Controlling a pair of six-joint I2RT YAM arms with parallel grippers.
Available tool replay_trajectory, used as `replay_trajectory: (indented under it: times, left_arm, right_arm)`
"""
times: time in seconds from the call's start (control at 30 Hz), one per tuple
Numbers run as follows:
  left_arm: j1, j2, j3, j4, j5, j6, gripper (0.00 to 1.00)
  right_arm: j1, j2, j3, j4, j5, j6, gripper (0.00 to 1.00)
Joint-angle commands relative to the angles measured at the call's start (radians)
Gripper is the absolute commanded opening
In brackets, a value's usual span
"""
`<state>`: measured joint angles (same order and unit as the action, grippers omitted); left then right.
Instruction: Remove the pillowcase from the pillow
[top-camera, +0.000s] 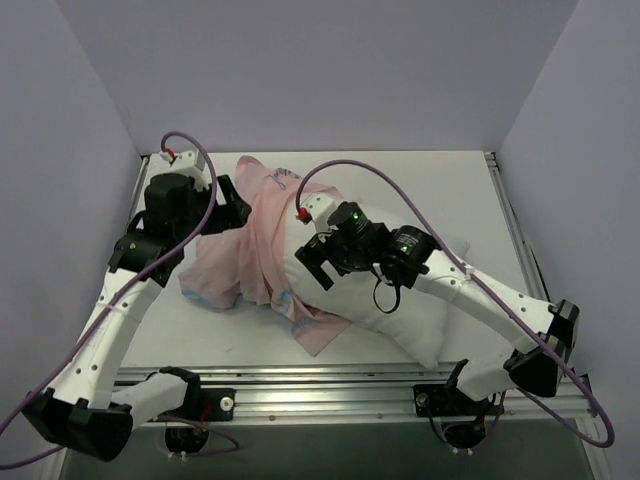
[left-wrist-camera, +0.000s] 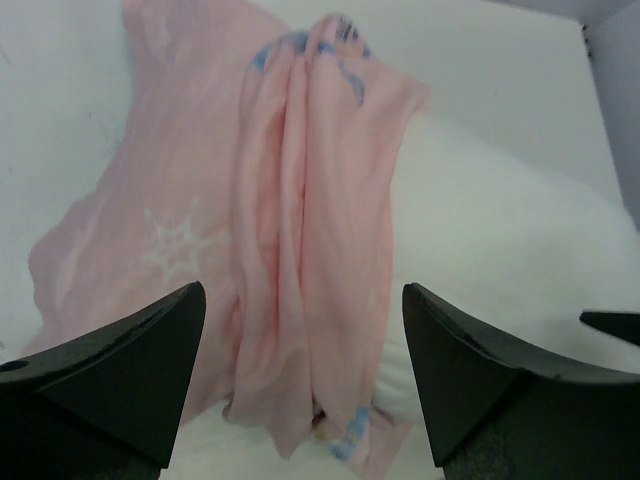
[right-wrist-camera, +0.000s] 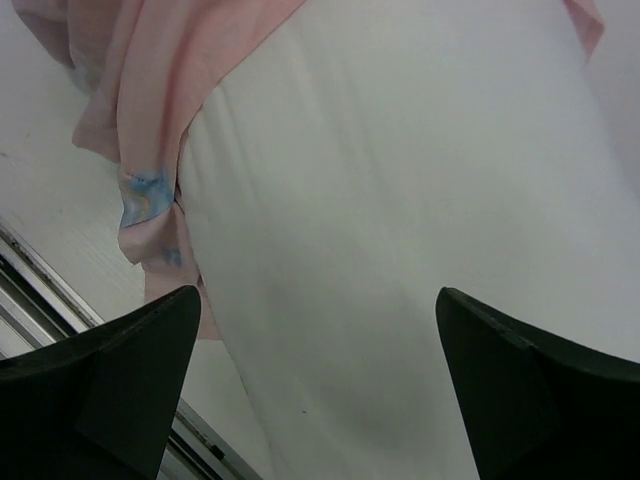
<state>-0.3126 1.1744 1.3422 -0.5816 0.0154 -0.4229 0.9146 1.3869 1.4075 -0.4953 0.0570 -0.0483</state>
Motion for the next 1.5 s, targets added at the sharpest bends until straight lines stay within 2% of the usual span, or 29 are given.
replay_trajectory:
  times: [0.0,0.2,0.27,0.3,0.33,0.4,0.43,0.73,0.87,0.97,1.0,1.03,1.07,1.1,1.2,1.4,1.47]
  left_arm:
    - [-0.008,-0.099,-0.168,-0.023,0.01,-0.053,0.88]
    - [-0.022,-0.22,-0.371,0.005,0.05,-0.105,0.87]
    - [-0.023,-0.235,-0.432,0.037,0.054,-0.112,0.86]
    - [-0.026,-0.243,-0.446,0.046,0.054,-0.114,0.86]
    - [-0.028,-0.245,-0.46,0.054,0.057,-0.114,0.85]
    - [-0.034,-0.234,-0.488,0.078,0.063,-0.112,0.84]
    - [-0.037,-0.226,-0.494,0.088,0.064,-0.112,0.84]
    - [-0.06,-0.121,-0.535,0.186,0.035,-0.083,0.81]
    - [-0.063,-0.065,-0.551,0.23,0.018,-0.073,0.71]
    - [-0.065,-0.032,-0.534,0.218,-0.006,-0.074,0.42]
    - [-0.065,-0.038,-0.531,0.21,-0.043,-0.073,0.2]
    - [-0.065,-0.045,-0.52,0.198,-0.066,-0.07,0.08]
    - [-0.06,-0.059,-0.512,0.183,-0.101,-0.067,0.03]
    - [-0.057,-0.062,-0.5,0.143,-0.18,-0.059,0.02]
    - [0.003,-0.061,-0.44,0.063,-0.297,-0.019,0.02]
    - [0.275,-0.022,-0.336,0.06,-0.296,0.003,0.02]
    - [0.305,0.011,-0.308,0.072,-0.318,0.012,0.02]
  right_arm:
    - [0.017,0.053,-0.056,0.063,0.07,-0.062,1.0]
    - [0.018,0.197,-0.134,0.123,0.046,-0.067,1.0]
    - [0.017,0.259,-0.14,0.124,0.058,-0.062,0.77]
    - [0.017,0.273,-0.143,0.13,0.061,-0.064,0.59]
    - [0.015,0.282,-0.145,0.135,0.063,-0.062,0.26]
    - [0.015,0.302,-0.136,0.143,0.064,-0.055,0.05]
    - [0.013,0.304,-0.133,0.144,0.061,-0.053,0.0]
    - [0.012,0.284,-0.125,0.167,0.04,-0.027,0.0]
    - [0.01,0.279,-0.127,0.179,0.026,-0.012,0.0]
    - [0.004,0.264,-0.105,0.167,0.027,-0.001,0.0]
    - [-0.006,0.255,-0.098,0.161,0.032,0.002,0.0]
    - [-0.014,0.227,-0.093,0.153,0.038,0.007,0.0]
    - [-0.025,0.21,-0.087,0.15,0.035,0.007,0.0]
    - [-0.048,0.189,-0.084,0.143,0.033,0.005,0.0]
    - [-0.117,0.051,-0.076,0.123,0.046,0.014,0.0]
    - [-0.264,-0.201,-0.026,0.028,0.037,-0.007,0.0]
    - [-0.325,-0.251,-0.022,0.009,0.029,-0.016,0.0]
